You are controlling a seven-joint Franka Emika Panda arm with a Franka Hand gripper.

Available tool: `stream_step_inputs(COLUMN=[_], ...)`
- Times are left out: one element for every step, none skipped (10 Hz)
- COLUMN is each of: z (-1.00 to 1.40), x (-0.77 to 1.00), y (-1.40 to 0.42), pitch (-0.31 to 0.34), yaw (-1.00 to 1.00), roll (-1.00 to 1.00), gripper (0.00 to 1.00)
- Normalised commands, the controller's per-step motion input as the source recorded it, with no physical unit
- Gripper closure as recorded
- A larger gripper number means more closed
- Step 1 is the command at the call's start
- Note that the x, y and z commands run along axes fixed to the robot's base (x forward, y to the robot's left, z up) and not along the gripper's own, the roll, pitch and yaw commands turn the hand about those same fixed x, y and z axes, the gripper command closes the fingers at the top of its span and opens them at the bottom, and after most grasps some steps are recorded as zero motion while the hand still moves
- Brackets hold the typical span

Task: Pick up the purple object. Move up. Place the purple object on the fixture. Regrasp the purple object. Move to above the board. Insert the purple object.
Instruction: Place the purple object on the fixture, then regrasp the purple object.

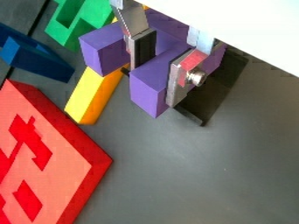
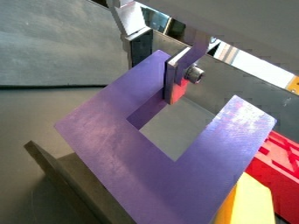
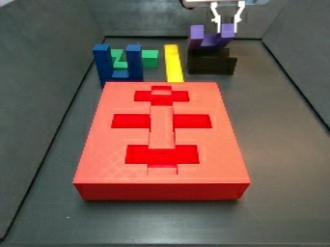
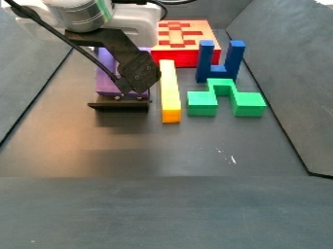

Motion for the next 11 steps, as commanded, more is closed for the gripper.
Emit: stream_step_inputs(z=[-0.10, -0.23, -0.33, -0.30, -0.25, -0.05, 0.00, 0.00, 0.00, 0.00, 0.07], x=[1.00, 1.00, 1.00, 0.93, 0.81, 0.39, 0.08, 0.00, 0.00, 0.00, 0.00], y=[-0.04, -0.03, -0.03, -0.02, -0.04, 0.00, -0.01, 0.00, 0.00, 0.00, -0.04], pitch=[0.000, 0.066, 0.151, 0.386, 0.443, 0.297, 0.106, 0.069, 0.000, 0.000, 0.020], yaw=[-0.02, -0.03, -0.03, 0.00, -0.02, -0.13, 0.00, -0.01, 0.00, 0.00, 0.20], roll=[-0.30, -0.24, -0.13, 0.00, 0.00, 0.00, 0.07, 0.10, 0.00, 0.00, 0.39], gripper=[1.00, 1.00, 1.00, 1.00, 1.00, 1.00, 1.00, 1.00, 1.00, 0.00, 0.00])
